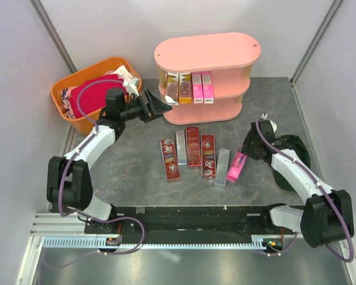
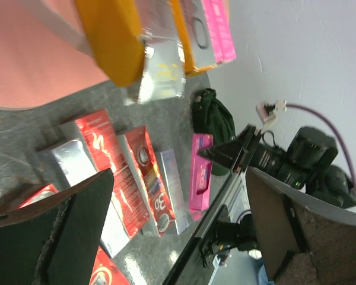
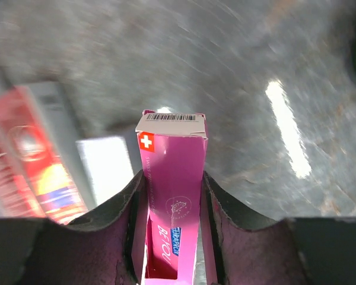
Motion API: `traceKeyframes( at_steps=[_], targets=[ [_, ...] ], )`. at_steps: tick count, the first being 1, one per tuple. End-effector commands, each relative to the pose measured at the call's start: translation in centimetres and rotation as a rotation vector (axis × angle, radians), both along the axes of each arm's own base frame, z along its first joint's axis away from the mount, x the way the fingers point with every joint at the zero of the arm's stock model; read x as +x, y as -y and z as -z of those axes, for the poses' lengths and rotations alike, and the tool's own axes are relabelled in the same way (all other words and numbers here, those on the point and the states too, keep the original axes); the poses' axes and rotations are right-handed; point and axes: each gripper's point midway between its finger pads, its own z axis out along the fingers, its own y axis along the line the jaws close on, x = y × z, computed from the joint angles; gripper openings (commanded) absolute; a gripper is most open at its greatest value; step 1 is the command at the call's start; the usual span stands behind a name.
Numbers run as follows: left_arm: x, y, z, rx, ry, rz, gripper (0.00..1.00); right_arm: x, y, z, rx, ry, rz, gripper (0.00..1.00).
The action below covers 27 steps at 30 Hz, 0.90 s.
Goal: Place and organize the toothpastes onto the shelf
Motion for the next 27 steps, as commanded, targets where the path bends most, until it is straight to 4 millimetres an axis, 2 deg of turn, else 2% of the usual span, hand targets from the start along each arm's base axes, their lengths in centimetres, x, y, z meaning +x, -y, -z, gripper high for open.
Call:
traceKeyframes(
  at_steps=[1,3,4,5,7,8,9,11,12,17,20,21,23,24,27],
  targets=[
    [-1.1,4.1,-3.1,-0.055,0.102,0.142,0.99,2.7,-2.2,-5.1,0.029,0.135,-0.091,0.23],
    [-2.0,6.2,-4.3,-0.074,0.128,0.208,0.98,3.6,-3.5,-6.8,0.047,0.172,-0.122,0.23],
    [-2.0,7.0,-4.0,-0.077,0.124,0.231,0.98,3.9,-3.9,-7.4,0.051,0.181,-0.133,0.23],
    [-2.2,7.9,-4.9,-0.088,0.144,0.256,0.98,4.7,-4.5,-9.1,0.064,0.219,-0.149,0.23],
    [-3.2,9.9,-4.8,-0.1,0.14,0.327,0.98,5.4,-5.6,-10.4,0.078,0.242,-0.174,0.23],
    [-3.3,10.8,-5.5,-0.109,0.158,0.353,0.97,6.0,-6.1,-12.0,0.092,0.277,-0.187,0.23],
    [-4.3,11.9,-5.7,-0.116,0.159,0.403,0.96,6.5,-6.6,-12.5,0.102,0.29,-0.198,0.24],
    [-4.7,13.3,-5.9,-0.125,0.166,0.469,0.96,7.1,-7.5,-14.4,0.134,0.33,-0.227,0.24],
    [-5.8,14.2,-5.9,-0.136,0.161,0.537,0.95,7.5,-7.7,-14.7,0.136,0.336,-0.227,0.24],
    [-6.6,16.0,-5.6,-0.147,0.149,0.622,0.89,8.5,-8.9,-17.6,0.177,0.391,-0.264,0.24],
    [-6.5,16.7,-4.8,-0.128,0.135,0.647,0.86,8.7,-9.6,-19.1,0.212,0.428,-0.275,0.24],
    [-6.6,17.0,-3.9,-0.112,0.1,0.651,0.85,8.9,-9.7,-19.6,0.221,0.441,-0.273,0.24],
    [-6.5,17.6,-3.8,-0.097,0.11,0.668,0.84,9.1,-10.1,-20.5,0.244,0.467,-0.28,0.24],
    [-6.7,18.0,-3.3,-0.094,0.089,0.68,0.84,9.2,-10.2,-20.8,0.253,0.473,-0.28,0.24],
    [-6.7,18.7,-3.2,-0.092,0.086,0.691,0.83,9.2,-10.8,-21.5,0.291,0.487,-0.29,0.24]
  ],
)
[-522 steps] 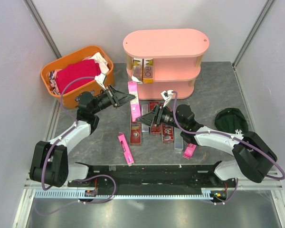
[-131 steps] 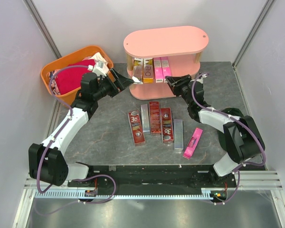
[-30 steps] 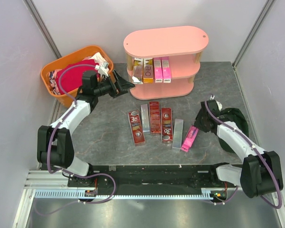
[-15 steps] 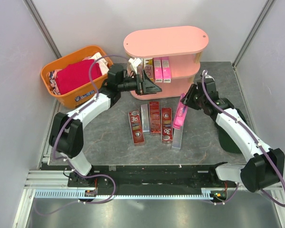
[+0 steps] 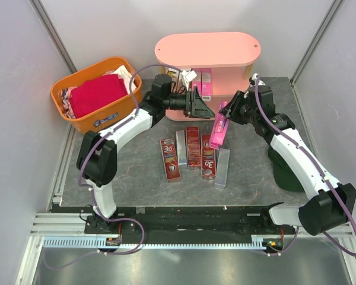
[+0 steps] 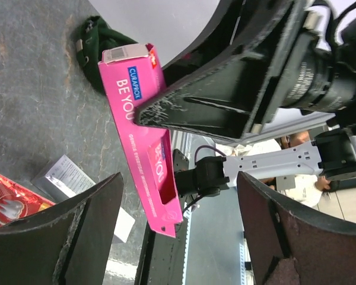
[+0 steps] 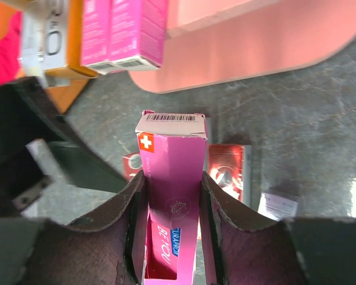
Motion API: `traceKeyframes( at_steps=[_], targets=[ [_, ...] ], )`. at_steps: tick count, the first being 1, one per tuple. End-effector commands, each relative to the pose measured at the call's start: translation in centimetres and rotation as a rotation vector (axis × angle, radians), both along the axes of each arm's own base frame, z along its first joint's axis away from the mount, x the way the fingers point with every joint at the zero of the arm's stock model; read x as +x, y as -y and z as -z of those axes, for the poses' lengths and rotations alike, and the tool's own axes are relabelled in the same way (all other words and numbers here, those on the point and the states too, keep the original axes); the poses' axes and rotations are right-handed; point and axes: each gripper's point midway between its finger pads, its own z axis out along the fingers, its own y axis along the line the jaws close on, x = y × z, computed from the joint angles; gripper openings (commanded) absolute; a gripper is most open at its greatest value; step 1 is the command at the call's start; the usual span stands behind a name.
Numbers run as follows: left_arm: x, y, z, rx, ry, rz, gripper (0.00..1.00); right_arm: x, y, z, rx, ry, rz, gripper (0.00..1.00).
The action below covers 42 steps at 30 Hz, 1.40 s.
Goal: Place and organize the toothpastes onto the shelf
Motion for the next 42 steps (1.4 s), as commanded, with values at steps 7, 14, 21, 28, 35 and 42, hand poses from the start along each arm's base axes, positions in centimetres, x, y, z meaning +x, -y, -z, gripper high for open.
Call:
traceKeyframes(
  at_steps=[7,14,21,28,35,42],
  targets=[
    [-0.8,2.6,1.7,0.059,-0.002,0.091,0.77,0.7,-2.1,-6.0,0.138,0.142,-0.048,0.24],
    [-1.6,3.7,2.5,0.07,-0.031,0.145,0.62,0.1,-2.7,-6.0,0.164,0.136,-0.072,0.24],
    [-2.1,4.1,2.4,0.08,-0.027,0.172,0.33,-0.6,-3.0,-6.0,0.193,0.136,-0.085,0.31],
    [-2.3,3.4,0.8,0.075,0.029,0.138,0.26,-1.3,-3.0,-7.3,0.212,0.174,-0.099,0.74],
    [-2.2,1.5,-1.5,0.067,0.107,0.052,0.24,-2.2,-3.5,-8.4,0.265,0.219,-0.133,0.98],
    [-1.4,-2.4,-3.6,-0.041,0.102,-0.074,0.24,-3.3,-4.5,-8.1,0.295,0.222,-0.189,0.98]
  ],
)
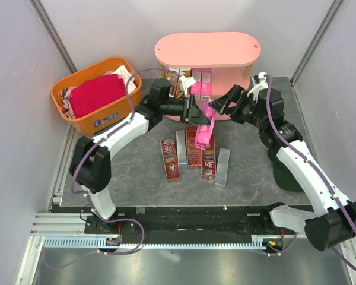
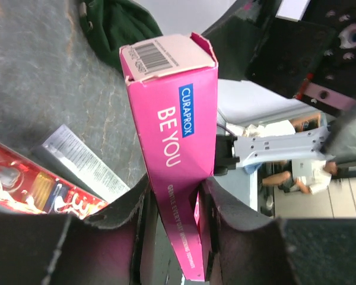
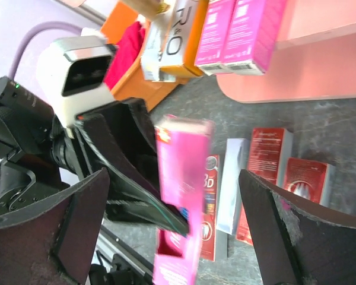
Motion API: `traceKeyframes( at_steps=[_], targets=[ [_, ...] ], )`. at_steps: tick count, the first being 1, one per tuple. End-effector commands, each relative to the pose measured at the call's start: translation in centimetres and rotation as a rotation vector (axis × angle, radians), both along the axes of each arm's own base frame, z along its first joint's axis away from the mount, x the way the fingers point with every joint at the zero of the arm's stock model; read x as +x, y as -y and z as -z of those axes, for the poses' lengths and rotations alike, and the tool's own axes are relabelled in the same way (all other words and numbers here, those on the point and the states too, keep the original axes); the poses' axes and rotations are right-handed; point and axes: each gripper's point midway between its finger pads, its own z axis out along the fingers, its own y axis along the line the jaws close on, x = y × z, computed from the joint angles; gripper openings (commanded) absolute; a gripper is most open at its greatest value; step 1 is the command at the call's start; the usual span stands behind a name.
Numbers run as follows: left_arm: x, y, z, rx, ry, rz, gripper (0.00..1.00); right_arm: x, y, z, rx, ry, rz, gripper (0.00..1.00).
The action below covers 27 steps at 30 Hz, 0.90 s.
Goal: Place and organize the toothpastes onto the shelf
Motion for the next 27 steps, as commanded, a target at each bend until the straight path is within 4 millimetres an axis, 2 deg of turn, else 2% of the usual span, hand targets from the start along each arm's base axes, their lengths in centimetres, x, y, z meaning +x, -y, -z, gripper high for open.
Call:
traceKeyframes(
  at_steps=[1,2,3,4,5,6,7,8,9,11,13,14,15,17,18,20,23,26,27],
  targets=[
    [1.5,-3.2,-5.0,-0.144,0.096,-0.117,0.24,-1.0,-1.4,-1.4,0.052,0.058,-0.061,0.98],
    [1.9,-3.8,-6.1,-0.187,0.137,-0.137,0.24,-1.2,-1.7,-1.3,0.055,0.056,-0.071,0.98],
    [1.5,-4.6,-5.6,-0.198,0.084,-0.162,0.24,-1.5,-1.9,-0.8,0.057,0.048,-0.081,0.98],
    [2.4,-5.8,-6.1,-0.225,0.089,-0.205,0.24,-1.7,-2.6,-0.8,0.066,0.057,-0.097,0.98],
    [2.4,-6.6,-5.6,-0.261,0.101,-0.226,0.24,-1.9,-2.9,-0.6,0.071,0.053,-0.105,0.98],
    [2.3,-7.3,-6.4,-0.303,0.06,-0.25,0.23,-2.1,-3.3,0.1,0.073,0.042,-0.114,0.98],
    [3.2,-8.6,-6.5,-0.331,0.048,-0.3,0.23,-2.5,-4.3,0.0,0.086,0.052,-0.138,0.98],
    [3.2,-9.3,-5.1,-0.341,0.005,-0.325,0.23,-2.8,-4.9,0.1,0.099,0.049,-0.153,0.98],
    [3.0,-9.9,-6.4,-0.415,0.007,-0.333,0.23,-3.3,-6.0,0.4,0.11,0.056,-0.182,0.98],
    [3.7,-11.4,-5.4,-0.454,-0.039,-0.401,0.22,-3.8,-7.3,0.6,0.122,0.072,-0.218,0.98],
    [4.2,-12.4,-5.7,-0.514,-0.05,-0.439,0.22,-4.7,-9.3,1.3,0.126,0.073,-0.27,0.98],
    [4.1,-12.7,-5.1,-0.528,-0.092,-0.45,0.22,-4.9,-10.0,2.3,0.126,0.055,-0.286,0.98],
    [4.1,-13.3,-5.8,-0.571,-0.057,-0.458,0.22,-5.5,-11.2,2.2,0.141,0.068,-0.316,0.98],
    [4.0,-13.7,-5.4,-0.6,-0.091,-0.467,0.21,-5.8,-12.3,3.4,0.147,0.041,-0.337,0.98],
    [4.1,-14.0,-5.5,-0.617,-0.088,-0.474,0.21,-6.0,-12.9,3.3,0.164,0.044,-0.349,0.98],
    [3.8,-14.3,-5.9,-0.643,-0.079,-0.47,0.21,-6.0,-13.5,4.3,0.176,0.017,-0.357,0.98],
    [3.7,-14.4,-6.1,-0.654,-0.067,-0.467,0.21,-5.7,-13.9,4.7,0.209,0.02,-0.359,0.98],
    [3.5,-14.3,-6.3,-0.658,-0.062,-0.455,0.21,-5.6,-14.2,3.7,0.267,0.057,-0.361,0.96],
    [3.5,-14.4,-6.2,-0.657,-0.063,-0.455,0.21,-5.6,-14.3,2.4,0.303,0.099,-0.37,0.95]
  ],
)
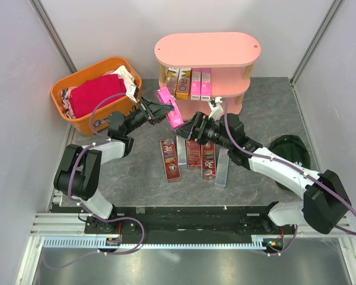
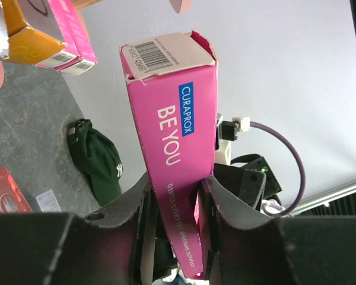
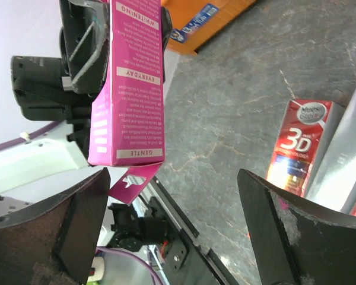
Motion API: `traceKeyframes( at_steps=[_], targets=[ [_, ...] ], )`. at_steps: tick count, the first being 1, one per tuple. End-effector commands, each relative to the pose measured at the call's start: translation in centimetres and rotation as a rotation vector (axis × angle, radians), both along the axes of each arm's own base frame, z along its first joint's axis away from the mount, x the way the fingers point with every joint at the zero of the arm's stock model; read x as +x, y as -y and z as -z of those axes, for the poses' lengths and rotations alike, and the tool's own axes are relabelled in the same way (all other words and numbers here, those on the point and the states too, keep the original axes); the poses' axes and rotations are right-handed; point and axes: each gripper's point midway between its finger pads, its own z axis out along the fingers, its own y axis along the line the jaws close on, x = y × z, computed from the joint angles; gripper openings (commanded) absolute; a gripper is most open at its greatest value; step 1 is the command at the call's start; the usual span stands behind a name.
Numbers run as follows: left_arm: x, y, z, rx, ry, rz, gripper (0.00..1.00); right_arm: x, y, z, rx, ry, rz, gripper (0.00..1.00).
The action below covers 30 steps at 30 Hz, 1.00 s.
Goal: Place and organize the toothpastes onto the shelf
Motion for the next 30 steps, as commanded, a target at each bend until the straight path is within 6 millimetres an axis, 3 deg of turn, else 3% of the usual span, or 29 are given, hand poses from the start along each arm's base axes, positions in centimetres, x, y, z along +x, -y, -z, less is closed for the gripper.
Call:
traceKeyframes(
  at_steps=[1,7,12,21,24,26,30],
  targets=[
    [-1.0,-0.7,-3.5,-0.091,0.142,-0.003,0.21,0.1,-1.0,-5.0,0.185,0.12,-0.026,0.94],
    [-1.0,-0.6,-3.5,-0.091,0.143,0.008,0.21,0.0,-1.2,-7.6,0.273,0.163,-0.036,0.89],
    [-1.1,-0.4,-3.5,-0.093,0.148,0.024,0.21,0.2,-1.4,-6.8,0.28,0.125,-0.03,0.6],
    [-1.5,-0.5,-4.1,-0.103,0.167,0.032,0.21,0.7,-1.4,-6.8,0.337,0.098,-0.006,0.45],
    [-1.7,-0.5,-4.1,-0.104,0.179,0.036,0.24,0.7,-1.3,-7.1,0.348,0.1,-0.006,0.33],
    [-1.8,-0.5,-4.2,-0.099,0.189,0.045,0.31,0.6,-1.4,-7.2,0.347,0.101,-0.01,0.24],
    [-1.8,-0.2,-4.2,-0.074,0.199,0.056,0.79,0.6,-1.1,-7.2,0.337,0.105,0.001,0.18]
  ],
)
